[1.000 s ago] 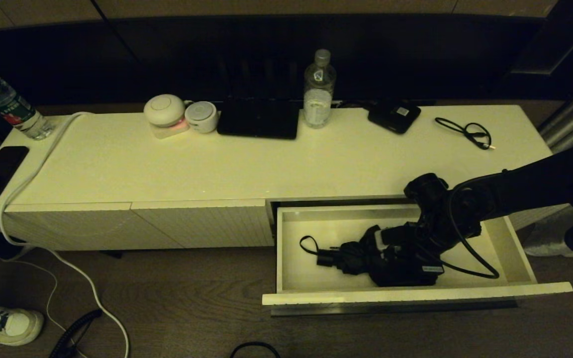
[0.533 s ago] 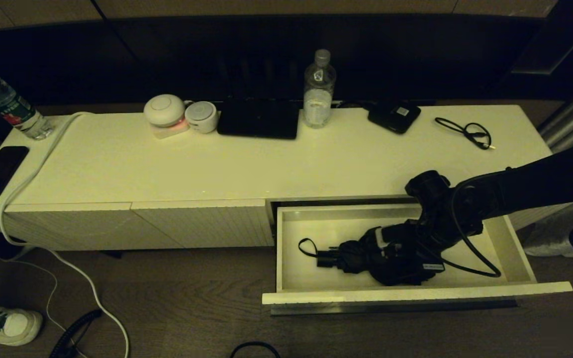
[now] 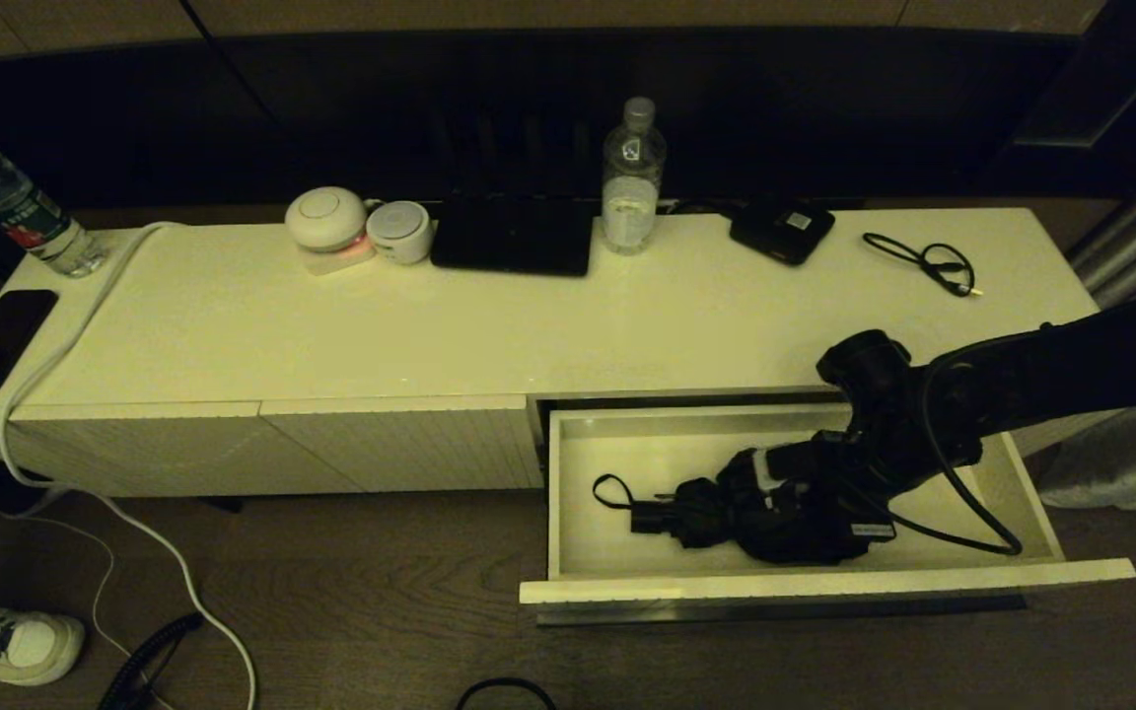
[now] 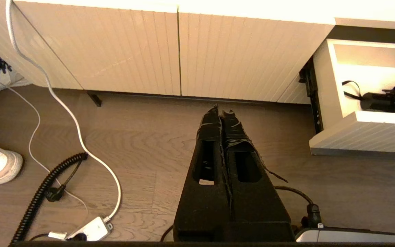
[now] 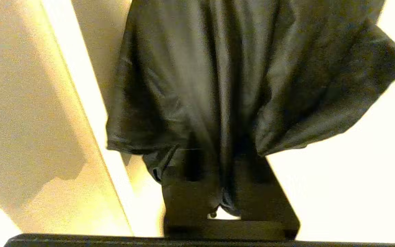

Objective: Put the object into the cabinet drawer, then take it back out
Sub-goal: Take the umbrella out of the drawer and put it on the table

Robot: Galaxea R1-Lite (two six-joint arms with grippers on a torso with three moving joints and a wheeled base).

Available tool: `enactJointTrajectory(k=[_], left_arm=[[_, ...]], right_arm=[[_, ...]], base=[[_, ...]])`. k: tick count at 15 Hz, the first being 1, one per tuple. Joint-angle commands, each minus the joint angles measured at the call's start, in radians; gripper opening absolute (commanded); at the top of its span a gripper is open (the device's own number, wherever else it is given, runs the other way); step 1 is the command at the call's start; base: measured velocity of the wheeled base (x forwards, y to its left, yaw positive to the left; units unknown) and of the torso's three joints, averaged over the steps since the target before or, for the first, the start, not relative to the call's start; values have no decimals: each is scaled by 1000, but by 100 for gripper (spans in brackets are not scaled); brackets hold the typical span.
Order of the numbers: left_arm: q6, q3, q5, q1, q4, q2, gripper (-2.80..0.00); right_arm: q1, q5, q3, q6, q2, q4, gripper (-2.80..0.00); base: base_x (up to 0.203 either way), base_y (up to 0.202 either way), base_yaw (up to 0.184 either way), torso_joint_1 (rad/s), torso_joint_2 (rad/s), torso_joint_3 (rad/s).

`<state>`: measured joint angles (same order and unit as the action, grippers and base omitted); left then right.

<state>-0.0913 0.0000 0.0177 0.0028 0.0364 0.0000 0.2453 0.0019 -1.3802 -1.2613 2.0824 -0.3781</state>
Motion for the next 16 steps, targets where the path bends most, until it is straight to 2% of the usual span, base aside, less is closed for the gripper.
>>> enactJointTrajectory(k=[1, 16], left_arm=[[-1, 0, 1, 0, 0, -2, -280], [-1, 0, 1, 0, 0, -2, -280]], right_arm=[[6, 4, 18, -7, -63, -4, -280], [15, 23, 82, 13, -378, -16, -280]], base=[[0, 0, 0, 0, 0, 0], [0, 0, 0, 0, 0, 0]])
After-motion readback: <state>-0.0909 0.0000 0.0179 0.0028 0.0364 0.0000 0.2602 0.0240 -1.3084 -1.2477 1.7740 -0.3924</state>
